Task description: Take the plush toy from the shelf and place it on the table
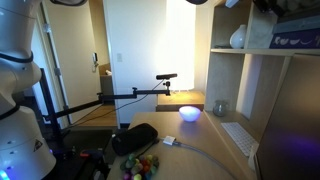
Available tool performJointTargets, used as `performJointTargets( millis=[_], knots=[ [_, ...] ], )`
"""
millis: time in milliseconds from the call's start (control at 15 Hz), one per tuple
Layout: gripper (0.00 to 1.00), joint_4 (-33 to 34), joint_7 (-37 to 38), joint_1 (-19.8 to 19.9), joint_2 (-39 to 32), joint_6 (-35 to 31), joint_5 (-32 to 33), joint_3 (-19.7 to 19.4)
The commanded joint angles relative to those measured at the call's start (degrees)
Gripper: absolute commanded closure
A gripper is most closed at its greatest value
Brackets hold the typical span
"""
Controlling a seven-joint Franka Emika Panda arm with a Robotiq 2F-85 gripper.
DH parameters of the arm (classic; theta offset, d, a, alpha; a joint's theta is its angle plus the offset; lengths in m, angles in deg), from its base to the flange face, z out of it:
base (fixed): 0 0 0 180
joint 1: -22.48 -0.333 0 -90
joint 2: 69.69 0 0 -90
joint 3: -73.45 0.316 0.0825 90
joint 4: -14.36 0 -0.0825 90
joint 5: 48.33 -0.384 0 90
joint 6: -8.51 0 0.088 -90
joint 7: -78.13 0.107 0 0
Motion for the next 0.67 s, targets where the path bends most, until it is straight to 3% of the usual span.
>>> performJointTargets(
  millis=[0, 600],
  knots=[
    [0.00, 1.44, 1.05, -0.85, -0.73, -0.17, 1.22, -0.62],
    [0.00, 0.90, 0.34, -0.83, -0.74, -5.99, 0.57, 0.05]
  ],
)
